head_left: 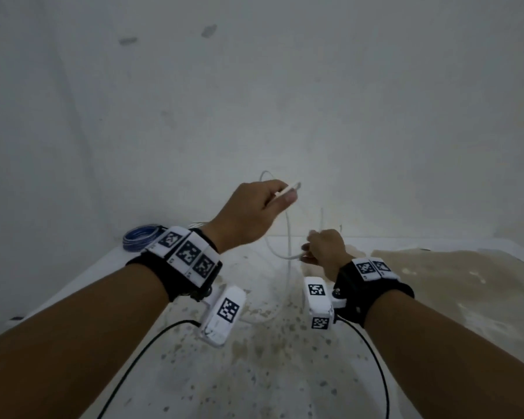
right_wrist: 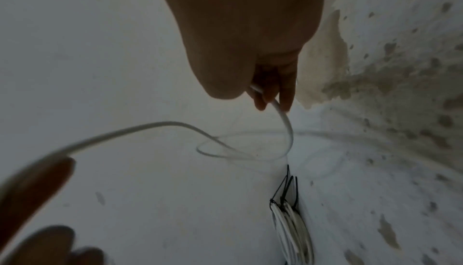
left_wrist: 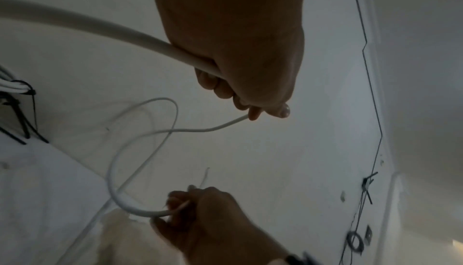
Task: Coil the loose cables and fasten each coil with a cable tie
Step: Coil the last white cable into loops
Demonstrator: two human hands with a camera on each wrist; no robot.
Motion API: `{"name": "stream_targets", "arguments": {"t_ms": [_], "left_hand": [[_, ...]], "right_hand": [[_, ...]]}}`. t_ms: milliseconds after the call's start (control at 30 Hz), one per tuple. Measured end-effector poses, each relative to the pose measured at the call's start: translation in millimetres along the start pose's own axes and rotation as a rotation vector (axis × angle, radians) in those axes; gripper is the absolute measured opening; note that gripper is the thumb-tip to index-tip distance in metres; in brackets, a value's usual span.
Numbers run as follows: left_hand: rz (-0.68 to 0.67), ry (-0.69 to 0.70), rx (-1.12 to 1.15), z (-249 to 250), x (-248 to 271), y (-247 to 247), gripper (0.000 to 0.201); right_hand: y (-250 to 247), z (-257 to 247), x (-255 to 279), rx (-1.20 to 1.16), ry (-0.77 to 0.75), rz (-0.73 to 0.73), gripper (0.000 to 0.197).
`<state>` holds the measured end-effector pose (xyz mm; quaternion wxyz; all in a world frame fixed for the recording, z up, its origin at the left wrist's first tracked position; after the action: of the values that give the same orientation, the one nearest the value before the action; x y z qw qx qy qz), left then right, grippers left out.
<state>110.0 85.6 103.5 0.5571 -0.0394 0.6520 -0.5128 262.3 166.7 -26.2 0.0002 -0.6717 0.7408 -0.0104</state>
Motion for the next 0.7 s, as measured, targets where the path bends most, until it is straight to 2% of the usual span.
{"name": "stream_targets", "arguments": {"t_ms": [33,67,133,200,267,333,433,533,600,700], "left_hand": [[-0.024,0.016,-0.015,-0.4,3.6,6.6,0.034],[-0.047,0.024,-0.021,-0.7,7.1,15.5,0.032],[-0.078,0.010,-0.012,0.2,13.6,38.6,0.033],[-0.056,-0.056,-0.005,2.4,13.3,63.4,0.037],[-0.017,-0.139,-0.037,4.6,5.3,83.8,0.037],[-0.055,-0.154,-0.091,10.1,-6.8,100.5,0.038],[-0.343,0.006,-0.065,33.5,-20.3,129.4,0.043],[-0.627,0.147,0.134,65.6,-12.8,145.5,0.054],[-0.734,0.175,0.221,85.7,-3.4,150.3,0.067],[-0.785,0.280,0.240,122.2,15.8,164.0,0.072]], "right_hand": [[-9.8,0.8,-1.9,0.103,0.002,0.037,0.023],[-26.6,-1.5,-3.5,0.215,-0.053,0.160,0.030],[-68.2,-9.1,4.3,0.217,-0.120,0.413,0.048],[-104.9,-19.1,15.7,0.288,-0.184,0.545,0.052],[-134.2,-25.5,23.4,0.348,-0.210,0.562,0.049],[-155.0,-30.0,32.0,0.448,-0.225,0.544,0.046],[-179.8,-31.0,39.5,0.530,-0.262,0.507,0.046],[-190.5,-40.2,48.1,0.520,-0.361,0.558,0.042],[-188.6,-51.1,51.1,0.566,-0.424,0.594,0.039],[-169.8,-69.4,53.0,0.647,-0.530,0.497,0.039]]}}
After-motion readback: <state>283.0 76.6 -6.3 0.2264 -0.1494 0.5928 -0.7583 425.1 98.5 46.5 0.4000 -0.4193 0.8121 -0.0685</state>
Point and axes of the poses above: each hand's wrist, its own x-axis away from the middle knuckle, its own y-axis out of the palm, z = x × y, the point moved 6 cm from there along -x, towards the middle knuckle, and after that the axes turned 12 degrees about -x, right-handed, at the moved point
